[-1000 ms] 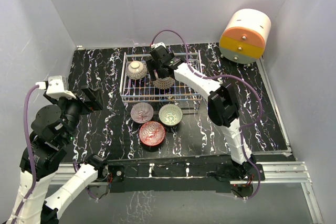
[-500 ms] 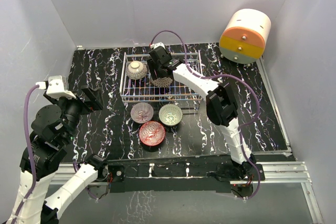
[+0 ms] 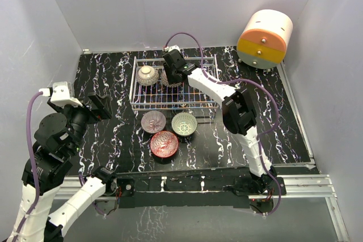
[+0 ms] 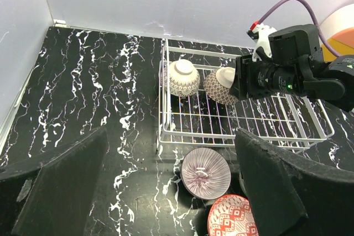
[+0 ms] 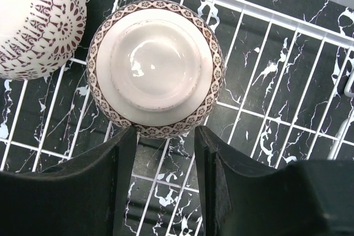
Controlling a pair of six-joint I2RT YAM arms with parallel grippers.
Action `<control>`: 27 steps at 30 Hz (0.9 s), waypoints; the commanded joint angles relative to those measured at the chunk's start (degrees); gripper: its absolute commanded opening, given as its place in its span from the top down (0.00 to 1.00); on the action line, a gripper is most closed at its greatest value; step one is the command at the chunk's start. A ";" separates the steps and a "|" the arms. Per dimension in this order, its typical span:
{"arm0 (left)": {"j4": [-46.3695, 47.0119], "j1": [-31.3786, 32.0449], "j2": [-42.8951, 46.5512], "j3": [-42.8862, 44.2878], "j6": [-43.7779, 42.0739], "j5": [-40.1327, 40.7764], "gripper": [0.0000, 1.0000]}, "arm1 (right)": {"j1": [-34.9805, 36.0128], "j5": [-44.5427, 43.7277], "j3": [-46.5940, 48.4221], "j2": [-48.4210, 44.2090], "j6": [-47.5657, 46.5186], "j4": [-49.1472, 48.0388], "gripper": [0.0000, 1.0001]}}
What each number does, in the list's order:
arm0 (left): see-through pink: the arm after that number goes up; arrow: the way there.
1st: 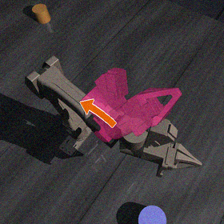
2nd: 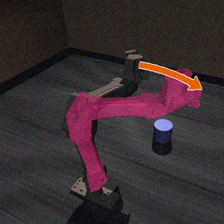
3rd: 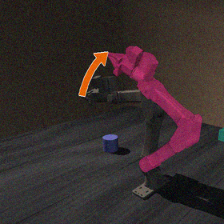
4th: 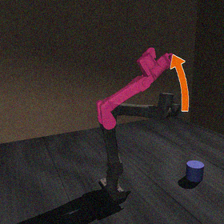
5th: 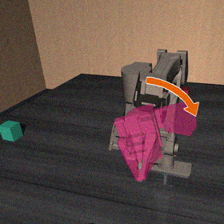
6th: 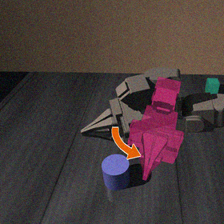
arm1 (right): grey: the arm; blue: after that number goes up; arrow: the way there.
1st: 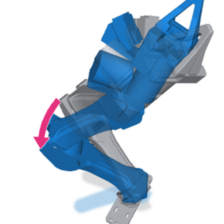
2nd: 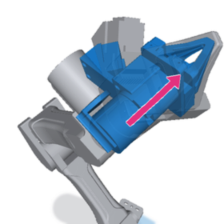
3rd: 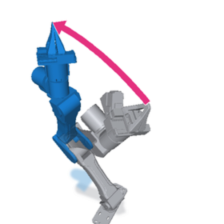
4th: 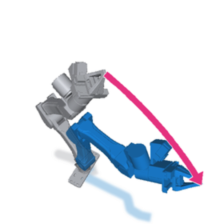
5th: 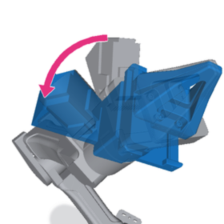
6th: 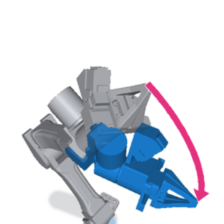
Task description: Load the bowls into the dish rack
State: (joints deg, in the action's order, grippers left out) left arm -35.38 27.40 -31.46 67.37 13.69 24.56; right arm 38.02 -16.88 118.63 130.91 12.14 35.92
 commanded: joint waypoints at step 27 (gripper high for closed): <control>0.97 0.19 -2.16 0.94 -0.11 1.15 0.03 | 10.60 -1.13 -25.44 -34.17 -0.83 -1.88 0.01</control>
State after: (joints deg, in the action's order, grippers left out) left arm -35.40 27.40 -32.32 67.40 13.91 25.19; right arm 42.61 -16.16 100.47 104.55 11.88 33.04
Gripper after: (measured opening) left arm 0.970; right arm 0.984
